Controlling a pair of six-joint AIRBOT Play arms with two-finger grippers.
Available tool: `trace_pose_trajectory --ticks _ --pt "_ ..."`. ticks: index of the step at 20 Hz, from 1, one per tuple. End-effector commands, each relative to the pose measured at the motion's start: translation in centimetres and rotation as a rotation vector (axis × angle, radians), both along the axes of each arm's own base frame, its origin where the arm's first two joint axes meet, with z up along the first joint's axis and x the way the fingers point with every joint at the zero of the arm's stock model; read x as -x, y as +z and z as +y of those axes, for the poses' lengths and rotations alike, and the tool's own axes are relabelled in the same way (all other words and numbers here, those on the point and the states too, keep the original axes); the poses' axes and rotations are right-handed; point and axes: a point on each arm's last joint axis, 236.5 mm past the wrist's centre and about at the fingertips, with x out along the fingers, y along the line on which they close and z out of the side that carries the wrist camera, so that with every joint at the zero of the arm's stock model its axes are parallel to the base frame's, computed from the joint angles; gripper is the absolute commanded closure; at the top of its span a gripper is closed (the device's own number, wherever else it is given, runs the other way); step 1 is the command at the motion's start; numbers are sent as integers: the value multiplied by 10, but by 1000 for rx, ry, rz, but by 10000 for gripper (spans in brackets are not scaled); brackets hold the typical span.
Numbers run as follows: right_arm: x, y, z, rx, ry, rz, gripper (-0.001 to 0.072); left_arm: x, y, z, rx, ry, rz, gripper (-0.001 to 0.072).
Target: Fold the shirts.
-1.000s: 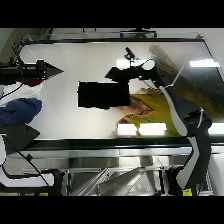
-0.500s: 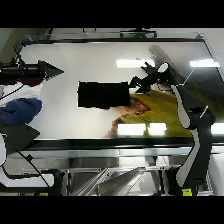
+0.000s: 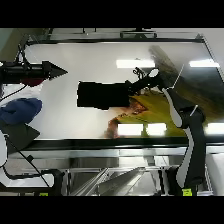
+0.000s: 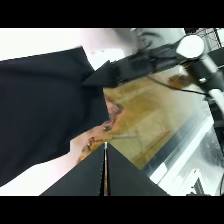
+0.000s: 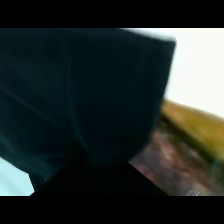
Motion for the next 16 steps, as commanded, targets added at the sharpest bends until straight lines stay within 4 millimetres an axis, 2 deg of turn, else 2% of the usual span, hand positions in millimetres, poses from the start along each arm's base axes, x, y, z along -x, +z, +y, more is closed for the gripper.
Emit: trace_pose_trajectory --ticks 1,3,5,7,10,12,13,15,16 --pt "1 21 13 -56 21 -26 685 1 0 -2 -1 -7 0 704" --pt "-11 46 -5 -32 -11 -83 686 1 0 -2 0 -6 -1 704" --pt "-31 74 -46 2 -126 -106 686 1 0 -2 -1 -6 -1 704" --pt "-50 99 -103 14 -248 -135 687 1 0 -2 -1 -6 -1 704" --pt "-67 132 -207 36 -461 -167 688 1 0 -2 -1 -6 -1 704" --pt "-57 141 -288 131 -602 -161 688 1 0 -2 -1 -6 -1 704" --pt "-43 141 -333 207 -685 -144 688 1 0 -2 -1 -6 0 704" --pt "-2 139 -415 369 -840 -95 688 1 0 -2 -1 -5 -1 704" --pt "25 138 -454 446 -928 -64 688 0 0 -2 -1 -4 -2 705"
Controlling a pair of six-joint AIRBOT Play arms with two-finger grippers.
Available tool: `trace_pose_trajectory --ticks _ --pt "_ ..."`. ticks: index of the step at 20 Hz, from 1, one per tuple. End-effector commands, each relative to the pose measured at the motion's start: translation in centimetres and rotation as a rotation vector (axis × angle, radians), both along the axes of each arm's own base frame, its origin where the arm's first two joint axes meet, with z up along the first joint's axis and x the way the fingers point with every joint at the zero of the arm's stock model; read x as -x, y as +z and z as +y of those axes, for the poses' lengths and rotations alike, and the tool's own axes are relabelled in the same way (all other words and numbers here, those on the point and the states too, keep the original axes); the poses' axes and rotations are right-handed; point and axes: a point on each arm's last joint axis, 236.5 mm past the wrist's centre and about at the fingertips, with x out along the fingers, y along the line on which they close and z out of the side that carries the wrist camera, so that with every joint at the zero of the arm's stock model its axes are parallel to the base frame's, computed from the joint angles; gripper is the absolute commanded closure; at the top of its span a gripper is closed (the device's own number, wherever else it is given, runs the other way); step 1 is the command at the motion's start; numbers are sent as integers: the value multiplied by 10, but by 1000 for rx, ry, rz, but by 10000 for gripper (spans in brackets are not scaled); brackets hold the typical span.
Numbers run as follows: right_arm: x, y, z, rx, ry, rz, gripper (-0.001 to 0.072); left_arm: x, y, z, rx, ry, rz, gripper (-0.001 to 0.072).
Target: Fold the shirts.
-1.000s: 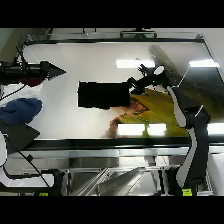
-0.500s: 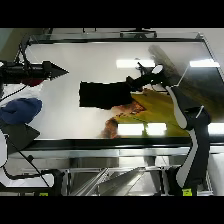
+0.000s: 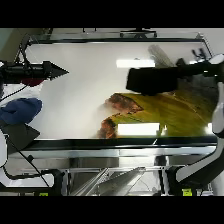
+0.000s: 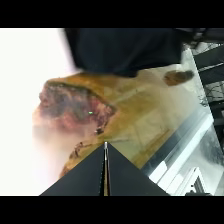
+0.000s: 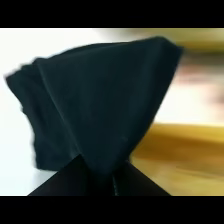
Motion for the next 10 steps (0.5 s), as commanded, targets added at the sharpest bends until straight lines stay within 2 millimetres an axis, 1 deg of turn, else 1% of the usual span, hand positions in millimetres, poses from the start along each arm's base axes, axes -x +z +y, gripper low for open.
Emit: trace_pose_trajectory --ticks 1,2,3,4,5,7,8,9,10 --pt "87 0 -147 214 -356 133 688 -1 0 0 -1 3 -2 704" --pt "119 -3 -179 247 -467 164 688 -1 0 0 -1 2 -1 704" --pt "151 -8 -203 267 -572 185 688 0 0 0 -1 0 0 705" --pt "178 -14 -221 285 -647 189 688 0 0 0 -1 -1 0 704" --pt "204 -21 -234 292 -715 180 688 0 0 -3 -1 -5 -1 704" --pt "249 -41 -247 288 -850 167 687 2 0 -9 -3 -21 -6 704" --pt "267 -52 -249 281 -911 163 688 3 0 -13 -7 -35 -16 704" --pt "284 -66 -245 279 -947 167 686 5 0 -18 -10 -51 -24 704" --pt "296 -79 -240 275 -965 178 686 6 0 -22 -10 -60 -24 704"
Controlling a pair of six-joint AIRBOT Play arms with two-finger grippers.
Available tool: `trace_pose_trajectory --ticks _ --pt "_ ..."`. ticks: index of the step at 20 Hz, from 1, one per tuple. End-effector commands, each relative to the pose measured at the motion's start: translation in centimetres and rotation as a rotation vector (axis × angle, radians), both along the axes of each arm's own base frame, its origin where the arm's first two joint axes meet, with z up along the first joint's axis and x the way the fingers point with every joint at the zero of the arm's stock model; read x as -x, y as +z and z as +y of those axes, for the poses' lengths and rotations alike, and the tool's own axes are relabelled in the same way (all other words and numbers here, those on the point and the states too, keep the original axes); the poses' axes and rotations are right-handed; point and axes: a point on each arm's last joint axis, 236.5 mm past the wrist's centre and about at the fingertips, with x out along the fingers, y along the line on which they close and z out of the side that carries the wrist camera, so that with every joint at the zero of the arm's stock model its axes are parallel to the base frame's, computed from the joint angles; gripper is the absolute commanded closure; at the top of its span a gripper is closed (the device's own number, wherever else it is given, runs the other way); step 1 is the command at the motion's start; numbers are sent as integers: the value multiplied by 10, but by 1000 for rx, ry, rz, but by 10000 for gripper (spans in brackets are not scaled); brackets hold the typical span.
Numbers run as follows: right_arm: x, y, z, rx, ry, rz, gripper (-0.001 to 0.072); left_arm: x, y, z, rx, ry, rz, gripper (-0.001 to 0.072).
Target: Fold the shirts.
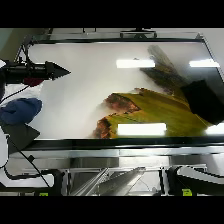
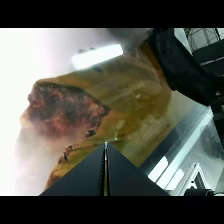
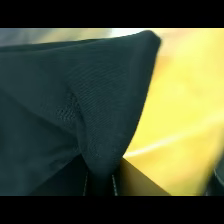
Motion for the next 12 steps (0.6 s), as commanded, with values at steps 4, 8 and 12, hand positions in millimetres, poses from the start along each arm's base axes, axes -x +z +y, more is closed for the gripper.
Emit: trace_pose_trajectory --ticks 4,8,12 --pt "71 -50 9 -4 -141 39 678 7 0 -24 -5 -56 -16 704" --pt "84 -34 36 -55 20 134 16 7 0 -24 -4 -57 -14 704" --pt "78 31 54 -69 58 86 16 13 1 -25 -2 -79 -4 705"
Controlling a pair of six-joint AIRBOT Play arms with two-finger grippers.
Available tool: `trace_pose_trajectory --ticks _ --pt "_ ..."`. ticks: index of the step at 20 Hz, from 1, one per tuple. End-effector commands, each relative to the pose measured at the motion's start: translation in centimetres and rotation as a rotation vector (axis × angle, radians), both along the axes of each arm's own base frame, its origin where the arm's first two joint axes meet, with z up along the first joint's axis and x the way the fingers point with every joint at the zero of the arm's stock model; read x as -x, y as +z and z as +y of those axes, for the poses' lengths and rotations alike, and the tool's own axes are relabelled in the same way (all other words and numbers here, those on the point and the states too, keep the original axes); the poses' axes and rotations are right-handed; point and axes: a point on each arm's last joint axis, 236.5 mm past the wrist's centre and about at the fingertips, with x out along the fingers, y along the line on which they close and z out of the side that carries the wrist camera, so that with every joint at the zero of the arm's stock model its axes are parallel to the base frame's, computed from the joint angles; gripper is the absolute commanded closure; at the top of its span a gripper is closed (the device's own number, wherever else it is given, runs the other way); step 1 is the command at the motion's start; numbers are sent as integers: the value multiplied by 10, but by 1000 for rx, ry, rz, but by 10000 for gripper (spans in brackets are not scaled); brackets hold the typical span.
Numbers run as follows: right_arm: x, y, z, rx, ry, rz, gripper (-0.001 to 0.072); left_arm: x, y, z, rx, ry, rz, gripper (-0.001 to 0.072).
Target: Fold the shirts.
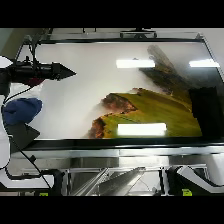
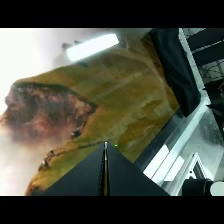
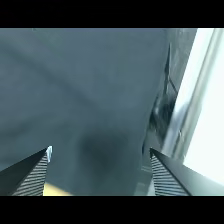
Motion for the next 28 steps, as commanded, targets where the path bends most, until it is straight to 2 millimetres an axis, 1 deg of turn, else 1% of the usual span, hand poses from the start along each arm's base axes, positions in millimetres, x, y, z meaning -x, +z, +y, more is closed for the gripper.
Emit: trace_pose_trajectory --ticks 1,2,3,4,5,6,7,8,9,10,11,12,14,15,16,17,18,20,23,25,28 --pt "-11 56 28 -39 64 -65 17 4 4 -2 2 -19 1 705" --pt "-24 75 38 -43 83 -126 26 5 9 -2 2 -25 -5 705" --pt "-43 94 54 -51 123 -205 298 8 16 -3 -1 -41 -15 706" --pt "-61 111 72 -53 180 -279 679 13 22 -4 -1 -59 -7 706" --pt "-77 125 92 -55 237 -338 686 21 27 -5 -1 -83 8 706" --pt "-88 134 112 -51 301 -361 685 29 30 -6 -4 -98 10 706" --pt "-93 138 133 -54 361 -365 686 35 31 -7 -2 -90 13 706" --pt "-98 140 158 -64 427 -368 686 41 29 -7 0 -68 17 706" --pt "-99 138 189 -77 506 -368 687 50 23 -7 0 -46 31 706" --pt "-96 133 223 -92 591 -367 687 65 14 -8 2 -35 54 706" --pt "-90 126 255 -108 674 -367 687 83 4 -10 5 -30 84 706" --pt "-79 115 291 -128 767 -366 686 104 -9 -13 9 -27 121 706" --pt "-46 85 350 -189 933 -331 685 145 -39 -21 14 -14 193 705" --pt "-31 69 371 -223 985 -308 685 164 -55 -25 15 -6 224 706" --pt "-17 54 386 -252 1024 -284 685 182 -70 -29 15 -2 254 705" --pt "-8 43 395 -268 1060 -261 685 200 -85 -33 13 -5 284 705" --pt "-2 37 401 -279 1086 -243 685 215 -95 -37 11 -13 305 705" --pt "1 36 407 -285 1114 -238 685 231 -103 -40 7 -21 308 705" --pt "9 37 416 -348 1116 -228 685 240 -97 -42 6 -26 270 705" --pt "10 41 422 -376 1111 -243 685 241 -90 -42 8 -21 237 705" --pt "10 41 422 -377 1111 -244 686 244 -82 -42 7 -21 200 705"
